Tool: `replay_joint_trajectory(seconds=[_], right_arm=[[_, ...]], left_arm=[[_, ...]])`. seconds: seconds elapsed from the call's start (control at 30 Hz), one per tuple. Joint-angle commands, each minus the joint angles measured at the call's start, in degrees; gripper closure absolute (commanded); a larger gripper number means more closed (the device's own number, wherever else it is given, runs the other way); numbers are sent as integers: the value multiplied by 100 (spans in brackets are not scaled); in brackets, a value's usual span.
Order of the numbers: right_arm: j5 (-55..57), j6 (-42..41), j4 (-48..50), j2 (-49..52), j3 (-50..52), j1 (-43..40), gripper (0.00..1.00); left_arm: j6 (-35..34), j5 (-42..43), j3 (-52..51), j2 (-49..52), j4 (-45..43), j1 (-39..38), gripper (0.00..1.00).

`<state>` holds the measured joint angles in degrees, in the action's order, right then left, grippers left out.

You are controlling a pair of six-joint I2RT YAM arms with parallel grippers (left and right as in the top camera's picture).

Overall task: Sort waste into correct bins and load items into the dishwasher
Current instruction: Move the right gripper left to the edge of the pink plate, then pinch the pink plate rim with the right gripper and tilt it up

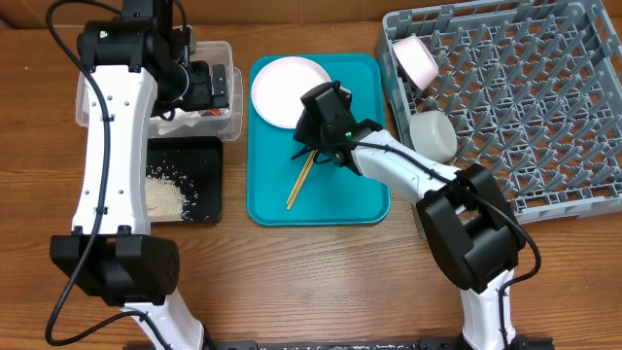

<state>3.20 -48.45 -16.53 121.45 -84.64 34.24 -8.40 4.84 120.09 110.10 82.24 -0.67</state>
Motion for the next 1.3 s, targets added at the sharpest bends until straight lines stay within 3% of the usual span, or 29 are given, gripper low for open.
replay_joint_trajectory(seconds=[0.0, 0.6, 1.0, 1.27], right_arm=[[173, -136, 179, 22, -57, -28, 54], [190, -280, 474, 715, -57, -269, 57], [-332, -33, 743, 662, -61, -428, 57], [101, 42, 942, 634, -61, -439, 58]], left_arm=[[111, -39, 50, -35, -17, -20, 0], [111, -39, 50, -35, -20, -20, 0], [111, -39, 50, -35, -17, -20, 0], [111, -39, 50, -35, -17, -20, 0]])
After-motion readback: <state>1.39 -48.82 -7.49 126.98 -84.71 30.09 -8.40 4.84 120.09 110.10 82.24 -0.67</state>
